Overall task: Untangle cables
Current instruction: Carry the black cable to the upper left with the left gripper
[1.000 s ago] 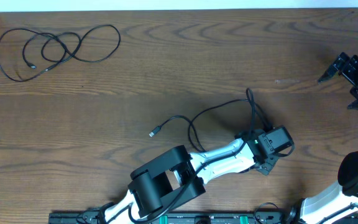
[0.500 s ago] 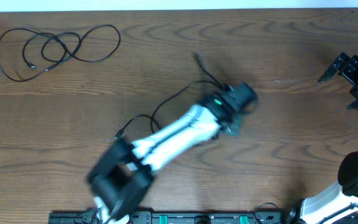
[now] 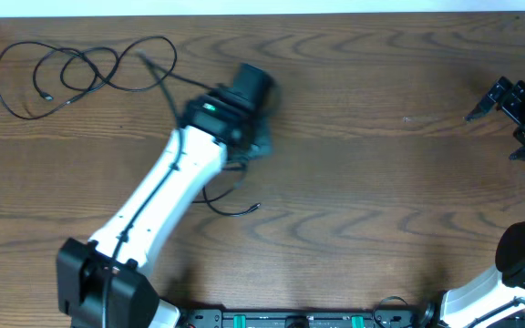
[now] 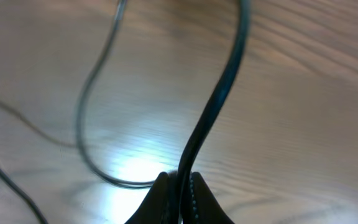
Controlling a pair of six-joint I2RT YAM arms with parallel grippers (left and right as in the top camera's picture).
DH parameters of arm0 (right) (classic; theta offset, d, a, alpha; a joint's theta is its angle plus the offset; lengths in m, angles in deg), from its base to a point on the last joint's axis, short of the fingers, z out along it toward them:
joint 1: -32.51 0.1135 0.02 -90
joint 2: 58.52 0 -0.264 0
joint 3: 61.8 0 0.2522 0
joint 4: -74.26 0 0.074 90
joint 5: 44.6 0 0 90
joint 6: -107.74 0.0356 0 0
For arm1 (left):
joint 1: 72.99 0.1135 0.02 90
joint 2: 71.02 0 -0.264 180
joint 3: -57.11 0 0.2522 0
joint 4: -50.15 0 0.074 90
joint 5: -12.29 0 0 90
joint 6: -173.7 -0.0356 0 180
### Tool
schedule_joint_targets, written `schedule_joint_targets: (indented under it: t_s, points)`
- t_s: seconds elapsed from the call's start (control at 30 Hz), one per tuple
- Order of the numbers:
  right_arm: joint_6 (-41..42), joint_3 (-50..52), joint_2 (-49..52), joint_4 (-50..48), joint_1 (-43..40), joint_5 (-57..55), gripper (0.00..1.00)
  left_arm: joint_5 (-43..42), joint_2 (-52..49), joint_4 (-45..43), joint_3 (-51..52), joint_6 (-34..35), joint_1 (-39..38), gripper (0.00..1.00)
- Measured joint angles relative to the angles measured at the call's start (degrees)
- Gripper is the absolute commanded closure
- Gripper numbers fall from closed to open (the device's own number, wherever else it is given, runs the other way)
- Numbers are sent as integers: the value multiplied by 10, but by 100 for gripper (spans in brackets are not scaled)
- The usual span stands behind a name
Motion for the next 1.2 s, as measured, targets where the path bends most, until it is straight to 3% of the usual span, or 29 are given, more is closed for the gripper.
schedule_joint_targets:
  t_s: [0.37, 0.63, 1.03, 1.07, 1.13, 1.2]
  points:
    - [0, 0, 0, 0, 0, 0, 1, -5, 0, 45, 0, 47, 253, 92]
    - [0, 0, 0, 0, 0, 0, 1, -78, 0, 40, 0, 55, 414, 92]
    - [0, 0, 0, 0, 0, 0, 1, -107, 0, 26, 0, 57, 539, 86]
    - [0, 0, 0, 0, 0, 0, 1, -105, 0, 26, 0, 57, 548, 83]
    - [0, 0, 0, 0, 0, 0, 1, -104, 0, 26, 0, 58, 563, 34]
    - [0, 0, 0, 0, 0, 0, 1, -102, 0, 26, 0, 57, 581, 12]
